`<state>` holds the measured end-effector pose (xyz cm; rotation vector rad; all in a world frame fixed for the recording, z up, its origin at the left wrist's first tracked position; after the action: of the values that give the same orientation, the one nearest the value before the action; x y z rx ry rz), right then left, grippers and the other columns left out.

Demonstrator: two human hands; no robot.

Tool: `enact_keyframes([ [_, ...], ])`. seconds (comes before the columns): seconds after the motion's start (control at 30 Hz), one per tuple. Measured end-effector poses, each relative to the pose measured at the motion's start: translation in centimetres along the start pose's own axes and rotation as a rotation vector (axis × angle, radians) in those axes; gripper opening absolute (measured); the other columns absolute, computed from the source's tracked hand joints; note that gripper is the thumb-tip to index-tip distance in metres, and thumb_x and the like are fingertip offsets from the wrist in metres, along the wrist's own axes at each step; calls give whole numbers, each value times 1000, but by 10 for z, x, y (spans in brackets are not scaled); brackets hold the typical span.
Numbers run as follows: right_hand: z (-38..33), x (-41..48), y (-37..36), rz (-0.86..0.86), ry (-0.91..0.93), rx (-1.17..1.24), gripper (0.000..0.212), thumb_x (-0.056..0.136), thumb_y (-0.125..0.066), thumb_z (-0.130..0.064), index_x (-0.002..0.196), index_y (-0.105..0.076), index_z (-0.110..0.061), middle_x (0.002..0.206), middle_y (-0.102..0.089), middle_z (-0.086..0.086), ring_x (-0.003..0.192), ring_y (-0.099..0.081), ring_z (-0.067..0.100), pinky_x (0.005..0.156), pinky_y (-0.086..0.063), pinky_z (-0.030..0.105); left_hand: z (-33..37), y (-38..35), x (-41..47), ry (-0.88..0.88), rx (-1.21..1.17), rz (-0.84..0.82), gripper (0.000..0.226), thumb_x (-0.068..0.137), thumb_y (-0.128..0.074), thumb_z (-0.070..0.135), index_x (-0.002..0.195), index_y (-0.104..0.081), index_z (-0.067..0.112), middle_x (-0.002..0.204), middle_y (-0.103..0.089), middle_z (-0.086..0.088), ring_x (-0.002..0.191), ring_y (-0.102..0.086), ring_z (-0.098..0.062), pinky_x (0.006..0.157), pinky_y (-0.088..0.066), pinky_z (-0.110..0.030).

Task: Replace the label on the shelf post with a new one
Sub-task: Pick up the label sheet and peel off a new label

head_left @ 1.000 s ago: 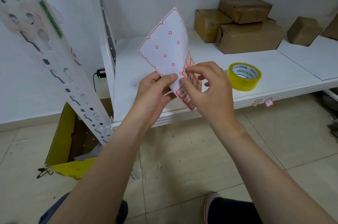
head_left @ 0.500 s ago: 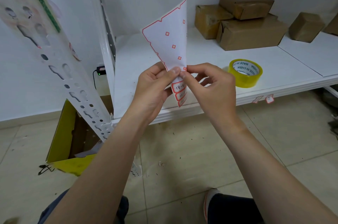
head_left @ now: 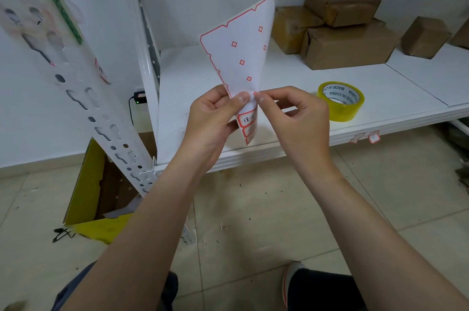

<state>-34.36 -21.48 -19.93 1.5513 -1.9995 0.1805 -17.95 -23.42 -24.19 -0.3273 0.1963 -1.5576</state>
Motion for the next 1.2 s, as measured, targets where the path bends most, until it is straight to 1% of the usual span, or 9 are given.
enact_keyframes([
  [0.1,0,1,1,5,5,-16,4,93,-78,-18,90,-80,-18,85,-77,-8,74,-68,7,63,-47,8,-2,3,2,8,-7,15,15,99,-64,6,106,-72,17,98,-83,6,94,-79,-16,89,-64,-38],
  [0.23,-2,1,2,1,11,-21,6,93,-77,-14,89,-79,-11,88,-76,0,75,-66,2,65,-46,6,-3,7,4,12,-27,43,15,98,-65,4,109,-73,11,103,-83,-2,97,-79,-23,87,-64,-40],
  [0.43,13,0,3,0,-229,120,7,96,-75,-22,90,-76,-19,91,-78,0,74,-74,16,50,-48,11,-5,16,4,37,-16,106,13,99,-65,9,109,-73,14,105,-83,2,98,-80,-20,85,-65,-41],
  [0.57,17,-1,7,13,-321,173,13,96,-75,-22,84,-75,-24,80,-77,-9,59,-72,12,43,-51,19,-7,22,5,59,8,155,13,99,-67,14,110,-73,15,107,-83,3,99,-80,-20,90,-64,-44],
  [0.7,21,-1,8,20,-370,188,7,97,-74,-21,91,-76,-17,82,-76,-7,52,-68,7,44,-53,22,-10,25,4,82,28,189,9,100,-67,18,100,-75,22,100,-83,7,94,-79,-17,89,-64,-39],
  [0.93,31,0,15,77,-446,258,17,101,-67,-21,84,-69,-21,84,-76,4,55,-68,17,46,-58,29,-16,35,4,124,55,264,8,99,-69,25,96,-76,25,101,-84,4,94,-74,-17,64,-44,-24],
  [1.0,33,0,18,102,-467,283,17,101,-64,-19,85,-68,-16,87,-76,11,56,-67,22,47,-58,32,-17,35,4,129,51,268,9,100,-67,25,97,-75,25,99,-84,4,93,-75,-17,68,-49,-27],
  [1.1,36,0,20,113,-499,303,15,101,-62,-16,88,-68,-12,90,-76,10,57,-67,24,47,-58,32,-18,33,6,125,69,266,12,101,-65,23,94,-75,25,92,-84,7,88,-78,-14,82,-60,-37],
  [1.2,39,0,21,117,-526,324,16,101,-63,-16,86,-67,-13,85,-76,7,56,-67,23,48,-59,32,-20,27,12,138,84,249,15,102,-64,23,92,-74,25,88,-84,8,87,-79,-15,80,-65,-33],
])
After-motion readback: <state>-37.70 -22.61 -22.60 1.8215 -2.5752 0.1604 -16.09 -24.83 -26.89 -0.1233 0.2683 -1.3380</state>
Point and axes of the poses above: each hand's wrist, its own x-axis towards the middle knuckle, its own y-axis out of the back of the hand, z = x × y, the point moved 10 cm from there along x, towards the middle knuckle
